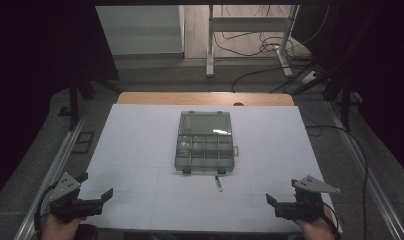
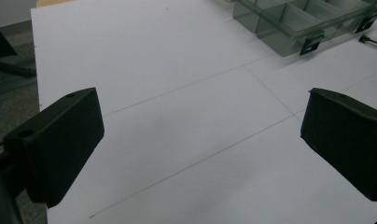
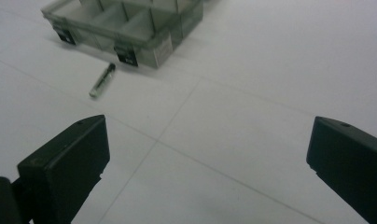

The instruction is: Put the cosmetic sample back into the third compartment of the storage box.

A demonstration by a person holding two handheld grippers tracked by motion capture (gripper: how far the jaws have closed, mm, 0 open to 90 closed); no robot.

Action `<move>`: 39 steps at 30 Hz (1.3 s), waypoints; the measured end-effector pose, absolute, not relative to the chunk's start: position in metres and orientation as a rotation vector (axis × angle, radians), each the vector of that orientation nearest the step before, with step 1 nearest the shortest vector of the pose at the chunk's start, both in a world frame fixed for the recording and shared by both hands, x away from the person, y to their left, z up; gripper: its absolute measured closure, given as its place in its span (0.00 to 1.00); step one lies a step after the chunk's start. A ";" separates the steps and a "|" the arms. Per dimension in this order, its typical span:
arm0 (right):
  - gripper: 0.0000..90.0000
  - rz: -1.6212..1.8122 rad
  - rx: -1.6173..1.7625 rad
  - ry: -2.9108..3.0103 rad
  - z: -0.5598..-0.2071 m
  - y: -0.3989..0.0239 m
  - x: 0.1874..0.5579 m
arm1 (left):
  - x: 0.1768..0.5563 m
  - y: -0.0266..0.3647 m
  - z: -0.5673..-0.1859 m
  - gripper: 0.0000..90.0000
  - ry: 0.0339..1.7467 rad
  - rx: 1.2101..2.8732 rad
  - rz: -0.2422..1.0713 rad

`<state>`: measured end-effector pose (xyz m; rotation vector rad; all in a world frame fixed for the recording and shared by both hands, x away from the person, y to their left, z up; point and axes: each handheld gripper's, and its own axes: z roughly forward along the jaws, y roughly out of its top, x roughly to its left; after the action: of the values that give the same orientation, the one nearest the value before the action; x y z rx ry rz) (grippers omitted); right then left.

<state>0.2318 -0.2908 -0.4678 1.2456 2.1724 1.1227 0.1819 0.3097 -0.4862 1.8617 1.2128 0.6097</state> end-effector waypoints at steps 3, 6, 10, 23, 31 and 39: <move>0.00 1.095 1.272 2.189 -0.469 -0.290 0.235 | 0.183 0.312 -0.487 0.00 1.225 1.852 0.592; 0.00 1.088 1.262 2.176 -0.468 -0.289 0.233 | 0.183 0.314 -0.487 0.00 1.229 1.835 0.575; 0.00 1.064 1.230 2.186 -0.468 -0.286 0.232 | 0.182 0.313 -0.487 0.00 1.221 1.841 0.579; 0.00 1.072 1.237 2.229 -0.469 -0.286 0.235 | 0.183 0.311 -0.487 0.01 1.215 1.862 0.580; 0.00 1.068 1.219 2.269 -0.470 -0.283 0.238 | 0.184 0.312 -0.487 0.01 1.215 1.859 0.573; 0.00 1.123 1.194 2.279 -0.470 -0.279 0.241 | 0.184 0.313 -0.487 0.01 1.214 1.859 0.568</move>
<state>0.2406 -0.2787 -0.4700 1.1944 2.2790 1.1232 0.1839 0.3125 -0.4871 1.8595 1.2143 0.5679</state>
